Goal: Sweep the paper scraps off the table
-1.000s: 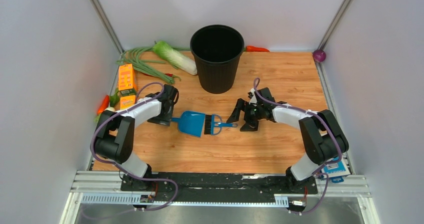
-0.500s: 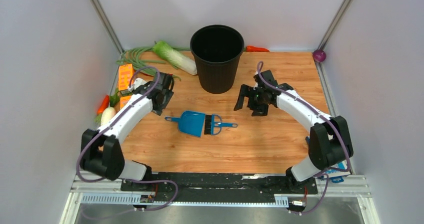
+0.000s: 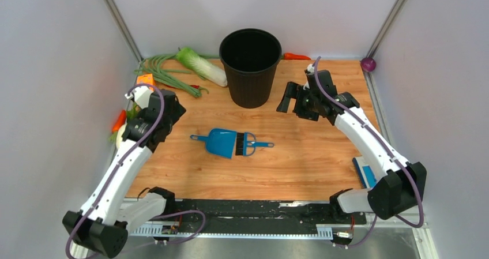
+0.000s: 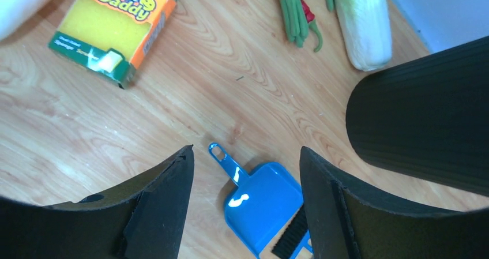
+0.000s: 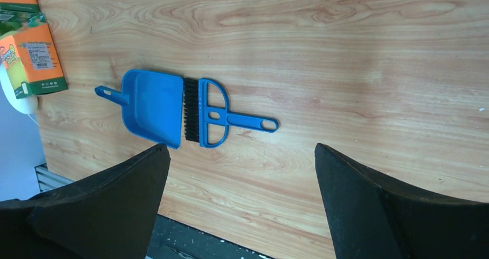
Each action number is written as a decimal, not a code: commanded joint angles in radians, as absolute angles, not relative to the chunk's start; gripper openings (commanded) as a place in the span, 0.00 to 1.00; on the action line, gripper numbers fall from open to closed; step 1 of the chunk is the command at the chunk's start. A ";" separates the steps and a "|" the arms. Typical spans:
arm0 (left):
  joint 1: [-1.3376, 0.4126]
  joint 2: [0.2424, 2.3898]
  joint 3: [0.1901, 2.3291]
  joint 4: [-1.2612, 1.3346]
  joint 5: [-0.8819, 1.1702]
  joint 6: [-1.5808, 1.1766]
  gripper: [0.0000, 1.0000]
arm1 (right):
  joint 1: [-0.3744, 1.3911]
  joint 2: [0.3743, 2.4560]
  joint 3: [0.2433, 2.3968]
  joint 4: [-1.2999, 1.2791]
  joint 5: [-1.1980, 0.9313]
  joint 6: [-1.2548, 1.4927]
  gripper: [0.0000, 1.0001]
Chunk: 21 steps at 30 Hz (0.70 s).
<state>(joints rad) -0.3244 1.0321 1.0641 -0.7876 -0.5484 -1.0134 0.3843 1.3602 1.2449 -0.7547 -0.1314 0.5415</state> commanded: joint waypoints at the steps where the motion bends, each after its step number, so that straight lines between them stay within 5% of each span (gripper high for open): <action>1: -0.322 0.896 1.017 -0.730 -0.577 -0.876 0.73 | 0.383 1.305 1.290 -0.770 -0.089 0.506 1.00; 10: -0.321 0.769 1.071 -0.698 -0.584 -0.747 0.74 | 0.382 1.266 1.322 -0.764 -0.040 0.509 1.00; 21: -0.322 0.871 1.383 -0.844 -0.643 -0.782 0.77 | 0.382 1.224 1.287 -0.761 -0.038 0.558 1.00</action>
<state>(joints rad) -0.3244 0.8608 1.2991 -0.7979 -0.6304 -0.8028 0.3847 1.2572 1.2819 -0.7666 -0.0528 0.5278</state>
